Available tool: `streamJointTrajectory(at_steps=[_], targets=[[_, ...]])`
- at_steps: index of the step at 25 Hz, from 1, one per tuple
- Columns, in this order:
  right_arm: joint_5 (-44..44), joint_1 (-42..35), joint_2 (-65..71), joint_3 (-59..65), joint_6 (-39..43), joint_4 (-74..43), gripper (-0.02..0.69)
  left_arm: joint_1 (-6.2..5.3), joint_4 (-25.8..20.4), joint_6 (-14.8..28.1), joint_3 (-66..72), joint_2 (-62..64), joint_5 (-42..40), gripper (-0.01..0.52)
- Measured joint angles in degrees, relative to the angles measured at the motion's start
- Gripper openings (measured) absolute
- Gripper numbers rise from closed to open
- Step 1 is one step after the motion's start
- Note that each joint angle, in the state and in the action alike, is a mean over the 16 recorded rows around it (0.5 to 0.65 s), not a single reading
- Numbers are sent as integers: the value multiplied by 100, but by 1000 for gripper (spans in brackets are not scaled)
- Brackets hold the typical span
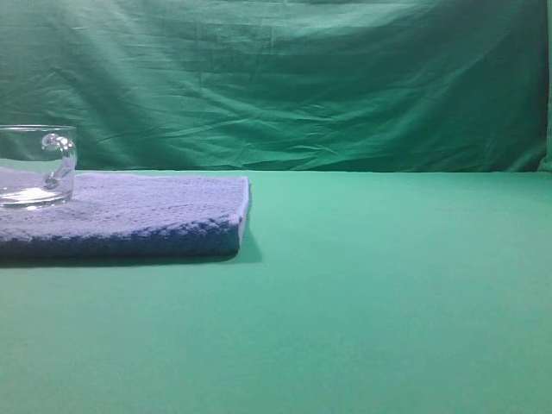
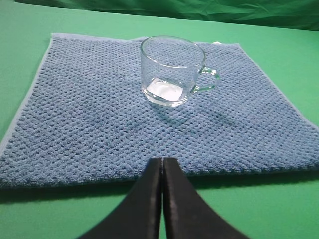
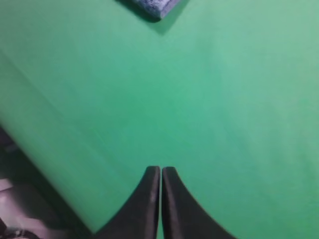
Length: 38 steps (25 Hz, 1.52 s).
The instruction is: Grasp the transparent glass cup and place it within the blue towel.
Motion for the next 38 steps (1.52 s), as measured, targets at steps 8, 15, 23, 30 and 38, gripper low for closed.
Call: streamJointTrajectory(at_steps=[8, 15, 23, 30, 38], targets=[[-841, -1034, -1000, 212, 11, -98, 0, 5, 0, 0, 0, 0, 0, 0], [-1607, -2369, -2561, 1035, 16, -9, 0, 7, 0, 0, 0, 0, 0, 0], [-2858, -3466, -4365, 2762, 32, 45, 0, 7, 0, 0, 0, 0, 0, 0], [-3630, -3885, -5385, 4196, 72, 219, 0, 7, 0, 0, 0, 0, 0, 0], [-3436, -4026, -5767, 4948, 110, 457, 0, 7, 0, 0, 0, 0, 0, 0]])
